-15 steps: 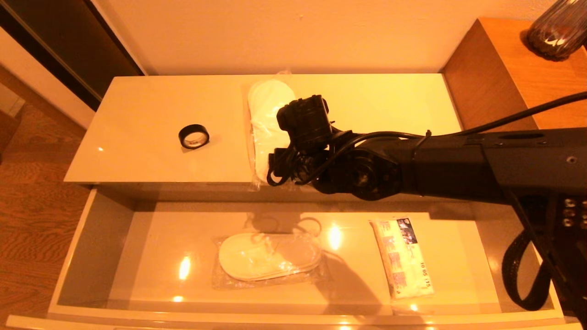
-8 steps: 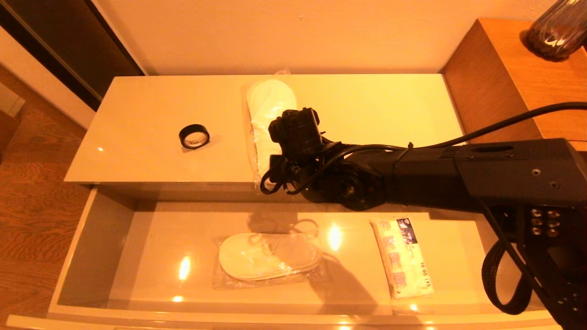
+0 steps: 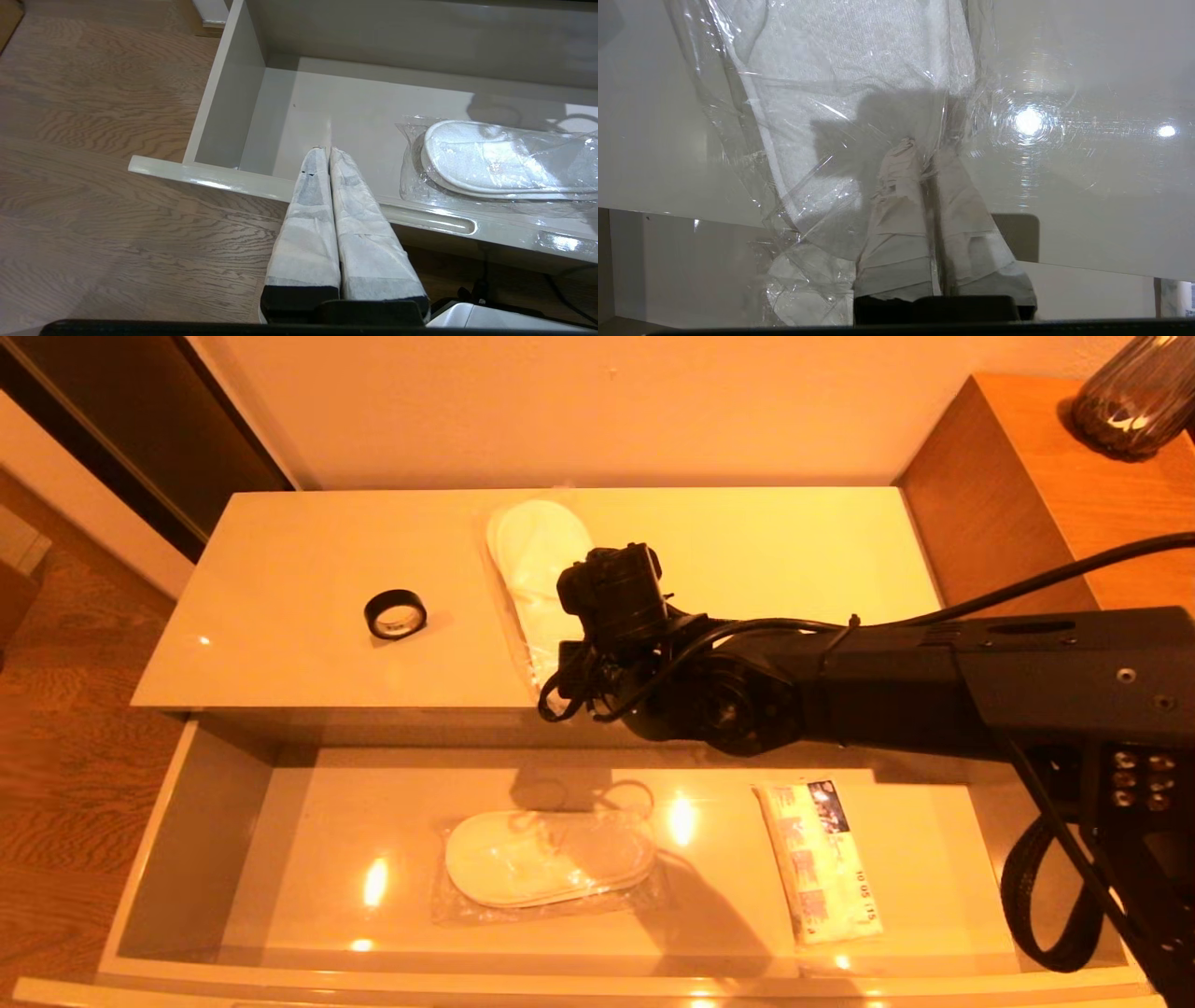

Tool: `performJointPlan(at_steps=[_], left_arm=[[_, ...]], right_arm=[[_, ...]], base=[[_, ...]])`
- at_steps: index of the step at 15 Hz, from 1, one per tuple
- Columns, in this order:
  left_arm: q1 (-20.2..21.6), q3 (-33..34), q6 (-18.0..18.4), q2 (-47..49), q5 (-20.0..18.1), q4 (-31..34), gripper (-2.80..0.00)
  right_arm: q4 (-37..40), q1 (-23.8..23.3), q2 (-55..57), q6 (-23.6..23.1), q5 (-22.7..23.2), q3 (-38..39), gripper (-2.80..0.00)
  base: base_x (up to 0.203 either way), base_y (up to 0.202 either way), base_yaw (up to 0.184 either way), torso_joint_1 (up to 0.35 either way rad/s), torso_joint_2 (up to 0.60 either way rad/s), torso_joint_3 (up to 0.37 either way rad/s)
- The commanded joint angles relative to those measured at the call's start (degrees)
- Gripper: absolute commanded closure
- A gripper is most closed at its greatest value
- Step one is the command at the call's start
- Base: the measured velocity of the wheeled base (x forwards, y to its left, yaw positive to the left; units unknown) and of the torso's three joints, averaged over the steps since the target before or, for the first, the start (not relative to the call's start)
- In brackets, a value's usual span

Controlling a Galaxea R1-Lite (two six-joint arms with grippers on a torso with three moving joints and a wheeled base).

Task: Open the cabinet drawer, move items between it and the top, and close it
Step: Take out the disposable slippers from the drawer

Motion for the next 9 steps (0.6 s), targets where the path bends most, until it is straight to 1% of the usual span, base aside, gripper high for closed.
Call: performJointPlan(at_steps=[1,3,5,9], left_arm=[[0.1,0.1,0.0,-2.2,0.0,0.0,0.0],[0.1,0.1,0.0,-2.2,0.0,0.0,0.0],[0.1,0.0,0.0,-2.2,0.0,0.0,0.0],[0.1,0.1,0.0,-2.2,0.0,0.0,0.0]], right_arm=[[0.1,-0.3,-1.0,0.2,-0.4,0.4,0.0],[0.2,-0.8,-2.7,0.1,-3.2,1.1,0.0],[0.7,-1.2,-6.7,0.2,-4.4,4.5,0.0],[1.0,-2.7,-17.5,0.3,-4.8,18.4,0.0]], base=[[0.0,0.0,0.0,0.0,0.0,0.0],[0.0,0.0,0.0,0.0,0.0,0.0],[0.0,0.0,0.0,0.0,0.0,0.0],[0.0,0.0,0.0,0.0,0.0,0.0]])
